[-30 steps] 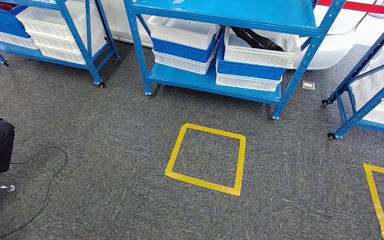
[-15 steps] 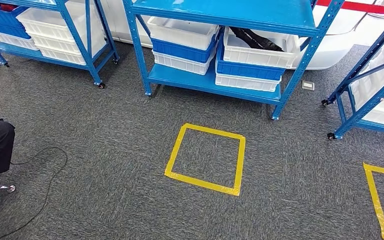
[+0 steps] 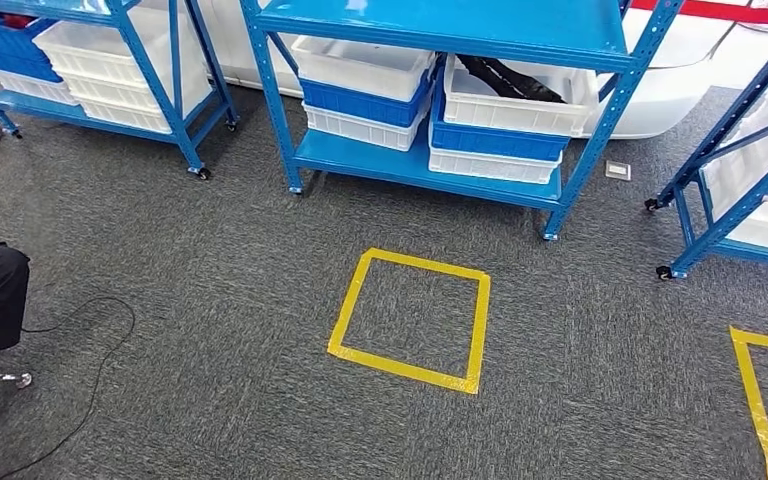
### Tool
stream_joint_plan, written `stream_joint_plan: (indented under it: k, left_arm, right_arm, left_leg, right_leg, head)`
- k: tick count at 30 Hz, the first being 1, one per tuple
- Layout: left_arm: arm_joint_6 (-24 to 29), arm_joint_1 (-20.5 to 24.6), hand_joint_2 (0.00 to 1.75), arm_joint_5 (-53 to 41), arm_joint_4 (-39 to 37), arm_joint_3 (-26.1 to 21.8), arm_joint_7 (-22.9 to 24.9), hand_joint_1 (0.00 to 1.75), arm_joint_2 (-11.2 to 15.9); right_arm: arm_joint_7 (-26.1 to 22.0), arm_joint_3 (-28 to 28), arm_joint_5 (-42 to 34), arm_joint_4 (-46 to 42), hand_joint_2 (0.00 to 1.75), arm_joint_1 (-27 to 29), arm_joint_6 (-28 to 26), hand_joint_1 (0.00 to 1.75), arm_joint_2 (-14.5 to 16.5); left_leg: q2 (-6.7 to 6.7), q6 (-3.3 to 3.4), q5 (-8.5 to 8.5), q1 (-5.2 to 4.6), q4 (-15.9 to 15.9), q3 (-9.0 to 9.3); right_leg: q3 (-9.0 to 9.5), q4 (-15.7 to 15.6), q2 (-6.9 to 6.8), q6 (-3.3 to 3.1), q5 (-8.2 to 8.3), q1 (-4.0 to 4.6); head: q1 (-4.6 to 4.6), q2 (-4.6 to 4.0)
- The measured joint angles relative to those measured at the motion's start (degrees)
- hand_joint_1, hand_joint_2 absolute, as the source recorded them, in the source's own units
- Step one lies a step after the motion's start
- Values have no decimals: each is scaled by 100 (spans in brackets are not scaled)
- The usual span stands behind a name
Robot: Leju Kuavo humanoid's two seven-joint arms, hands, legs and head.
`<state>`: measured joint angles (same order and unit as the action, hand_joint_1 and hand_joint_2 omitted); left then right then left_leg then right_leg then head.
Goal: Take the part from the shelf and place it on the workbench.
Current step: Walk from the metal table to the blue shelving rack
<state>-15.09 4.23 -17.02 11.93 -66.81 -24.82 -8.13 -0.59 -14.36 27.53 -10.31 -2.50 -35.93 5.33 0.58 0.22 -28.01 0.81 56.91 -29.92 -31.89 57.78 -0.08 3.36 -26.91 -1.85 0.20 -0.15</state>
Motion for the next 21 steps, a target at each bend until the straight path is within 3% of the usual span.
stream_joint_plan:
  k: [3,4,5,7,8,9,10,12,13,15,18,20,21]
  left_arm:
    - [6,7,0,-16,-2,19,1,0,3]
    - [8,9,0,-19,-2,23,0,0,3]
    - [9,9,0,-20,-2,25,-2,0,4]
    - [11,6,0,-20,-2,26,-4,0,8]
    - [13,2,0,-20,-2,25,-5,0,9]
    - [15,-3,0,-20,-3,25,-5,0,11]
    - [16,-6,0,-20,-3,24,-5,0,13]
    - [16,-9,0,-20,-3,24,-5,0,19]
    - [15,-6,0,-20,-3,25,-5,0,24]
    - [13,4,0,-19,-3,27,-7,0,34]
    - [15,5,0,-18,-5,28,-12,0,33]
    - [16,4,0,-18,-6,27,-21,0,32]
    - [16,7,0,-18,-6,27,-26,0,32]
  right_arm:
    - [-8,-8,-14,0,0,15,4,0,-3]
    - [-13,-11,-18,-1,0,18,4,0,-2]
    - [-16,-15,-22,-1,0,20,4,0,-1]
    - [-20,-22,-29,-1,0,21,4,0,2]
    - [-20,-24,-31,-1,0,24,4,0,2]
    - [-20,-26,-33,-1,0,25,4,0,3]
    - [-20,-28,-35,-1,0,26,4,0,3]
    - [-20,-30,-36,-1,0,24,4,0,8]
    - [-20,-30,-36,-1,0,22,4,0,14]
    - [-20,-30,-37,-1,0,21,4,0,25]
    - [-34,-38,-53,-1,0,22,4,0,33]
    - [-70,-48,-62,-1,0,9,4,0,40]
    - [-97,-54,-66,-1,0,1,4,0,41]
  left_leg:
    - [-1,-71,-67,47,59,1]
    - [-6,-90,-175,62,240,-79]
    - [-13,-104,-328,69,532,-219]
    - [-21,-110,-681,66,1379,-675]
    - [-22,-101,-746,65,1684,-868]
    - [-23,-79,-691,63,1796,-977]
    - [-25,-45,-521,56,1666,-967]
    - [-46,72,-37,17,906,-682]
    - [-45,126,107,-10,556,-530]
    - [-32,200,172,-61,203,-378]
    - [-24,275,165,-70,73,-281]
    - [-26,328,178,-48,6,-155]
    - [-22,339,163,-48,-4,-126]
  right_leg:
    - [26,13,26,-157,-22,7]
    - [42,9,30,-202,-31,6]
    - [57,6,31,-241,-42,15]
    - [89,6,32,-309,-78,56]
    - [110,7,35,-333,-96,77]
    - [139,7,44,-352,-117,97]
    - [175,7,57,-364,-141,114]
    - [241,3,85,-367,-194,137]
    - [259,2,94,-349,-227,160]
    - [300,-2,100,-289,-264,179]
    - [370,85,83,-184,-267,189]
    - [194,422,69,-173,-450,175]
    - [17,742,65,-161,-585,159]
  head:
    - [-25,0]
    - [-26,0]
    - [-28,0]
    - [-29,0]
    - [-29,0]
    - [-29,0]
    - [-30,0]
    - [-31,0]
    - [-28,0]
    - [-26,0]
    - [-40,0]
    - [-35,0]
    - [-31,0]
